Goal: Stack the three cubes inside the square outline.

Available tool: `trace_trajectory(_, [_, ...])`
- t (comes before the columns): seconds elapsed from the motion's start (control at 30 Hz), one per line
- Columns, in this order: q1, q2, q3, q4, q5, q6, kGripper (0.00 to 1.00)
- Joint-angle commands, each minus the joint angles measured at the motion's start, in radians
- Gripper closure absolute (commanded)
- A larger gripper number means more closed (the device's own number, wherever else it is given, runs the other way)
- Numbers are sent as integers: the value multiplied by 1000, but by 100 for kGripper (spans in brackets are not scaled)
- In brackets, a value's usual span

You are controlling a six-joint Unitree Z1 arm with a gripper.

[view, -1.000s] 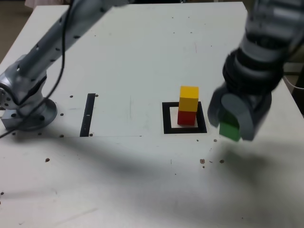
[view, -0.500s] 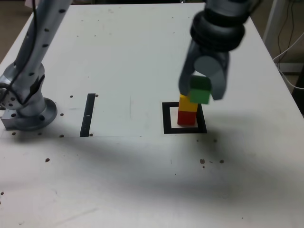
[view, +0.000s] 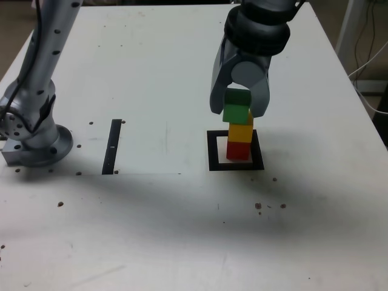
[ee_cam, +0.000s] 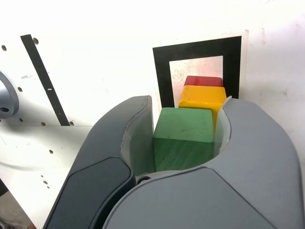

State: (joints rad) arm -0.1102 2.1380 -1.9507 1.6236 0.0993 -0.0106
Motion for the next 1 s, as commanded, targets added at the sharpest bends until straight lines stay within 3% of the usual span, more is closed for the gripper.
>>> trace_trajectory(0.0, [2, -3, 1, 10, -1, -2, 72])
trace_trajectory(0.23, [3, 2, -4, 1, 1, -2, 72])
trace_trajectory(0.4, [3, 6, -7, -6, 1, 0, 64])
trace_trajectory(0.47, [3, 9, -8, -10, 0, 3, 55])
trace_trajectory(0.67, [3, 13, -10, -20, -1, 17, 6])
trace_trajectory(0.73, [3, 13, -9, -20, -1, 19, 1])
trace_trajectory(0.97, [3, 7, 1, -20, 1, 24, 1])
